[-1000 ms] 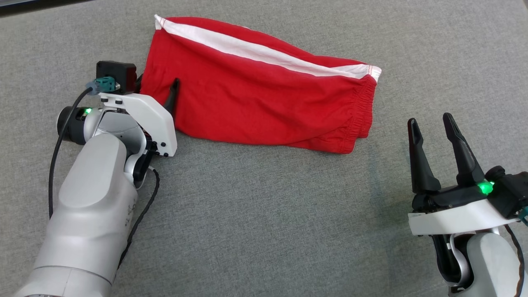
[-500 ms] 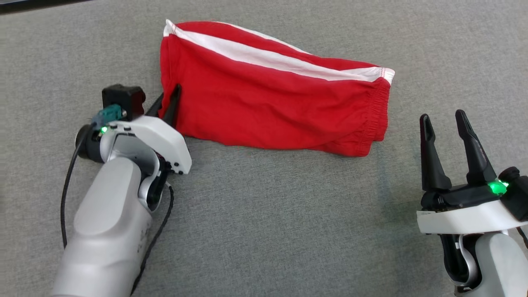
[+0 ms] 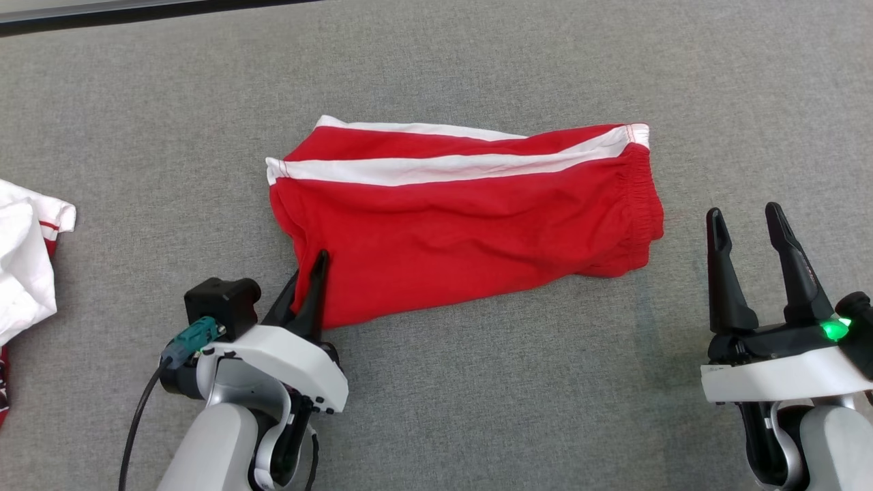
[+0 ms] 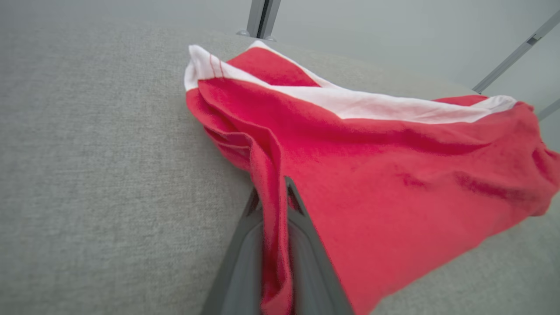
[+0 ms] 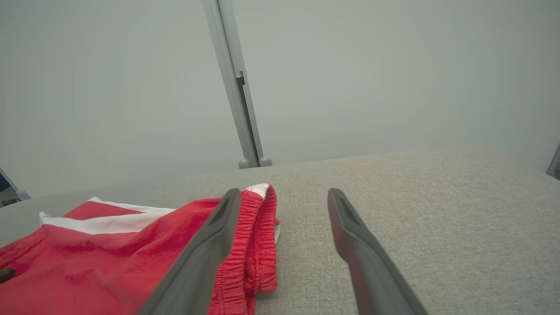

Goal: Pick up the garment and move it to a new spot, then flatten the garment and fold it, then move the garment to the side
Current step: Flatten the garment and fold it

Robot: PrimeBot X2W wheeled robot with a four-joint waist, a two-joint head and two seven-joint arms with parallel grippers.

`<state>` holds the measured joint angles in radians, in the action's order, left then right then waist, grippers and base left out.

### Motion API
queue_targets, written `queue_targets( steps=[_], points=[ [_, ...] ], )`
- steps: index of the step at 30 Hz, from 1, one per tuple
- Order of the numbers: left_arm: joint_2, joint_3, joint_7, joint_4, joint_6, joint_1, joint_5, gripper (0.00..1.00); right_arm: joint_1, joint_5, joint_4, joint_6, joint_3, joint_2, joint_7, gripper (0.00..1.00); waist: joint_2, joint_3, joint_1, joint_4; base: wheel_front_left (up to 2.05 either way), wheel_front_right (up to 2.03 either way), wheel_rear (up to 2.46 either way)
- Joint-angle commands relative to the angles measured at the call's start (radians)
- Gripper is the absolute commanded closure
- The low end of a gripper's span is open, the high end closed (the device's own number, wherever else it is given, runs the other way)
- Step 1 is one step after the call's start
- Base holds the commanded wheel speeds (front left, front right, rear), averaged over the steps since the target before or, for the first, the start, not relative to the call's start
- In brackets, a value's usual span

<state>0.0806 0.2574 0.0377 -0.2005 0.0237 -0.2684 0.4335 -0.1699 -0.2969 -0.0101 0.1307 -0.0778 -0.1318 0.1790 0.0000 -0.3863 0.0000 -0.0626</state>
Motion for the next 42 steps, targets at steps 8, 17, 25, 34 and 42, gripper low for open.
queue_targets(
  steps=[8, 17, 25, 34, 42],
  points=[
    [0.022, -0.022, -0.016, 0.113, 0.058, 0.049, -0.020, 0.00, 0.012, 0.011, 0.018, 0.000, 0.012, -0.006, -0.022, 0.00, 0.0000, 0.008, 0.0000, 0.004, 0.00, 0.00, 0.00],
    [0.031, -0.079, -0.253, 0.145, 0.090, 0.026, -0.079, 0.00, 0.026, 0.050, 0.060, 0.000, 0.028, -0.027, -0.066, 0.00, 0.0000, 0.049, 0.0000, 0.025, 0.00, 0.00, 0.00],
    [0.070, -0.103, -0.294, 0.127, 0.057, 0.074, -0.099, 0.00, 0.094, 0.071, 0.093, 0.000, 0.029, -0.029, -0.113, 0.00, 0.0000, 0.128, 0.0000, 0.051, 0.00, 0.00, 0.00],
    [0.112, -0.102, -0.274, 0.098, 0.065, 0.128, -0.112, 0.00, 0.127, 0.070, 0.105, 0.000, 0.023, -0.032, -0.141, 0.00, 0.0000, 0.166, 0.0000, 0.057, 0.00, 0.00, 0.00],
    [0.116, -0.093, -0.269, 0.093, 0.067, 0.138, -0.106, 0.00, 0.136, 0.068, 0.104, 0.000, 0.022, -0.033, -0.146, 0.00, 0.0000, 0.177, 0.0000, 0.059, 0.00, 0.00, 0.00]
  ],
)
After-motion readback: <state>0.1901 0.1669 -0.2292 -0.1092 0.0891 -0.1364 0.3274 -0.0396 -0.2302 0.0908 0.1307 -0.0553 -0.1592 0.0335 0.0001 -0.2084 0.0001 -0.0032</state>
